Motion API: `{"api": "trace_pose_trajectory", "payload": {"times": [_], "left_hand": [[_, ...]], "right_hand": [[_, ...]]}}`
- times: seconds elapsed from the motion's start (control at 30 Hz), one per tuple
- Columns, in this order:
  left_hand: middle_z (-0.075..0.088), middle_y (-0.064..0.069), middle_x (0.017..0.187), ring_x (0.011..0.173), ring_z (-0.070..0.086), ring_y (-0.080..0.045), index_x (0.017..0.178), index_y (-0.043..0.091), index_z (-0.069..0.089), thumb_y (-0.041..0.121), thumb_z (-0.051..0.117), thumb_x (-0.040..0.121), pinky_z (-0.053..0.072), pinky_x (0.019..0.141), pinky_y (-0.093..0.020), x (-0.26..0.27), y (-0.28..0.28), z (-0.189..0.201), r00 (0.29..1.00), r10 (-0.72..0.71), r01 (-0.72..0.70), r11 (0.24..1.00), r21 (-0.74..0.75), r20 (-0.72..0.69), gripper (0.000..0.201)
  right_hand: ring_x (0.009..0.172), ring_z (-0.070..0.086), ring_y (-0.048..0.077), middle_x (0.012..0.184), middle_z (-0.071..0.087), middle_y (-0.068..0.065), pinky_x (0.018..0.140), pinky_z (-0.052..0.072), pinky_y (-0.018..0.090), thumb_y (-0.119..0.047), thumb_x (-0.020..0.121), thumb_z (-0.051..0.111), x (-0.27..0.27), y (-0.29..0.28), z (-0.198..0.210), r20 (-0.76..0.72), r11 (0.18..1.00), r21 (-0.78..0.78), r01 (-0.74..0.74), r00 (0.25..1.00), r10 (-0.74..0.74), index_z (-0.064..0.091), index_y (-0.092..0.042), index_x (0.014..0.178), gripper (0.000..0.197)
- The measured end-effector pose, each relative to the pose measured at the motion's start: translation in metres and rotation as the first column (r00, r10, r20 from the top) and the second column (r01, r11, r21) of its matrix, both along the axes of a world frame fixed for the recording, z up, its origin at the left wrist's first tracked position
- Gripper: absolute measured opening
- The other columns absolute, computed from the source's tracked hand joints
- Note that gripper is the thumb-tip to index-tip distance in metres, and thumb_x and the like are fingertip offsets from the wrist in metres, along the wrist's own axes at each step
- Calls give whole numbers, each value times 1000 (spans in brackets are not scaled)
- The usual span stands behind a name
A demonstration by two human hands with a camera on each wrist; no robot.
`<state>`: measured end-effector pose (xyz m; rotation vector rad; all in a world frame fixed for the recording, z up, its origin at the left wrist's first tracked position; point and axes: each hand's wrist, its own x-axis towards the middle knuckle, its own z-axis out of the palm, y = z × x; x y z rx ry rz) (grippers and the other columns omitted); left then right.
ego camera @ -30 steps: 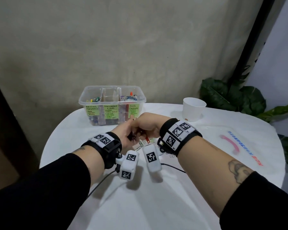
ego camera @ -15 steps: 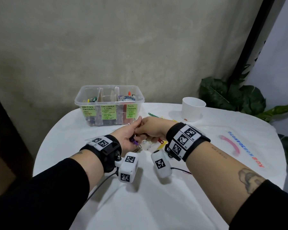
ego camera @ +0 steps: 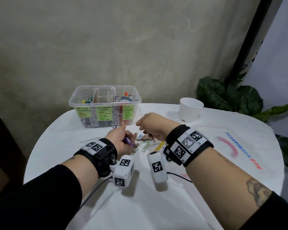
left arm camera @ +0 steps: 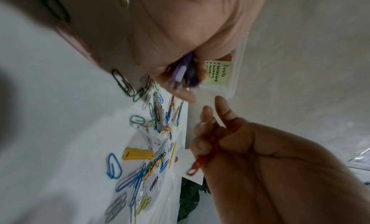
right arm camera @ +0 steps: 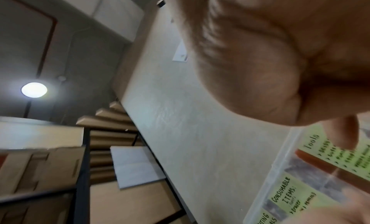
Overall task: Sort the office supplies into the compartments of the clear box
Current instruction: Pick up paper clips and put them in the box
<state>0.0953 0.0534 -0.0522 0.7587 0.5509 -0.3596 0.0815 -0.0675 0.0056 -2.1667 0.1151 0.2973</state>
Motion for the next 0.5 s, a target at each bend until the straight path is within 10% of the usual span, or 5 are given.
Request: {"api": "trace_pose_trajectory", "payload": {"times": [0.1, 0.23, 0.37, 0.5], "left_hand": [[33, 6, 47, 32, 25, -4, 67, 16, 46, 67, 55, 82, 23, 34, -13, 0, -3, -2, 987, -138, 131, 988, 87, 88, 54], [43, 4, 57, 43, 30, -3, 56, 22, 62, 86, 44, 68, 15, 39, -12, -4, -11, 6, 891, -369, 344, 929, 137, 265, 67], [49, -1, 66, 55, 41, -9, 80, 21, 60, 82, 55, 62, 20, 37, -12, 2, -17, 7, 818, -492, 439, 868, 231, 297, 64], [46, 2, 60, 51, 43, -7, 83, 16, 53, 70, 58, 68, 25, 29, -11, 14, -28, 12, 775, -552, 522, 833, 181, 307, 56]], "right_hand": [[63, 57, 15, 84, 62, 9, 68, 55, 32, 6, 92, 52, 2, 4, -4, 83, 992, 122, -22, 996, 12, 64, -3, 112, 25], [73, 64, 20, 82, 70, 11, 80, 59, 41, 11, 82, 66, 9, 4, -15, 251, 979, 204, 28, 965, -80, 64, -13, 91, 26], [51, 56, 16, 65, 64, 10, 52, 50, 26, 0, 84, 71, 18, -11, -17, 289, 935, 340, 101, 935, -206, 68, -5, 85, 6], [60, 55, 19, 68, 65, 10, 53, 48, 23, -9, 83, 76, 28, -26, -18, 327, 924, 365, 117, 913, -245, 73, 5, 85, 14]]}}
